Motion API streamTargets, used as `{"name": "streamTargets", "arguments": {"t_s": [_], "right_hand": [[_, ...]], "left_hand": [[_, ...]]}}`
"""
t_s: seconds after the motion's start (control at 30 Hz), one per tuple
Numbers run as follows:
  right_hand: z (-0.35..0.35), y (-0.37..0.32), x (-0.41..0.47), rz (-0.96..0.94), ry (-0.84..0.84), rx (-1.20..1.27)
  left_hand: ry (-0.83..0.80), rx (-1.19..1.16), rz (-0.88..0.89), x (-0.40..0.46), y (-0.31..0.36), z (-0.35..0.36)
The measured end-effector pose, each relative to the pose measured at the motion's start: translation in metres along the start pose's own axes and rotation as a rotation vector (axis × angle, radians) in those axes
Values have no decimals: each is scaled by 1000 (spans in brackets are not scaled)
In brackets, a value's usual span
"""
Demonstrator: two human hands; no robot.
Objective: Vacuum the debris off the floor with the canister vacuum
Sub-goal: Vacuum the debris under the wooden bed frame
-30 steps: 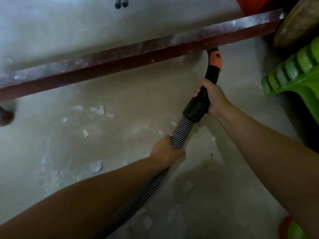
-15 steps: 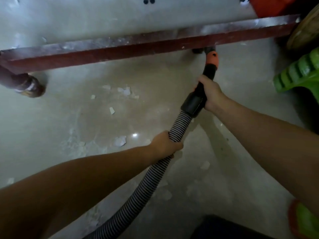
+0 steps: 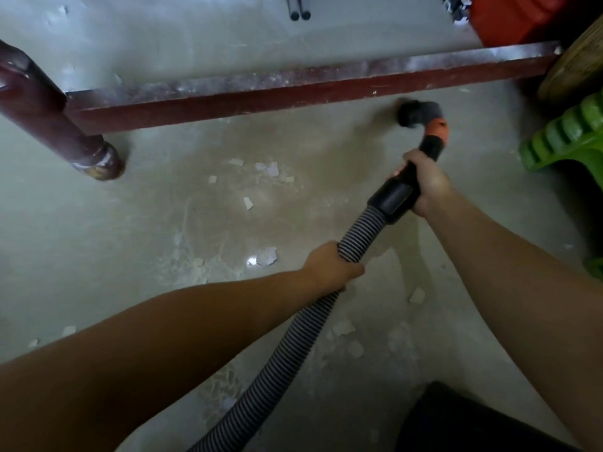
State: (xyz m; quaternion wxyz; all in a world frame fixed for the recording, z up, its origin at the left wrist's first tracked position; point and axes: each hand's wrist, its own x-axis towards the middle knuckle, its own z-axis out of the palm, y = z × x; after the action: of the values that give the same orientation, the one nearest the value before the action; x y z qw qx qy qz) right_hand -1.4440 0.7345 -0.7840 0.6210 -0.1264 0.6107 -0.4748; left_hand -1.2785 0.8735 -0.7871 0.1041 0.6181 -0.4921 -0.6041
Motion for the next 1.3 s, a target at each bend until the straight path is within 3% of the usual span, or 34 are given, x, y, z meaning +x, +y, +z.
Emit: {"name": "streamTargets", "arguments": {"t_s": [0.13,0.33,0.43,0.57,0.7,0.87,1.1,1.2,1.3], "right_hand": [[14,11,3,-4,30,67],[97,67,-25,-30,-154,-230],[117,98,-37,-27,-250,-327],[141,120,-52,21,-406,-419],[153,128,-56,28,-447,-432],[167,143,-65,27,-500,-511],[214,159,-101,-9,-779,-795],[215,156,-97,-25,-758,-819],[197,151,-87,-36,-625,-753]], "left_hand": [[33,-72,-50,1,-4,-16],[80,-376,-260,-36,-62,-27],[120,-391,-328,-51,-88,-28],[214,-419,-339,-63,-107,-25],[325,-463,-348,-67,-112,-24],[331,-533,-385,-79,-117,-23],[394,-638,-382,-90,-119,-23],[373,-625,-342,-87,-121,-30],[306,-546,-350,-82,-120,-24]]}}
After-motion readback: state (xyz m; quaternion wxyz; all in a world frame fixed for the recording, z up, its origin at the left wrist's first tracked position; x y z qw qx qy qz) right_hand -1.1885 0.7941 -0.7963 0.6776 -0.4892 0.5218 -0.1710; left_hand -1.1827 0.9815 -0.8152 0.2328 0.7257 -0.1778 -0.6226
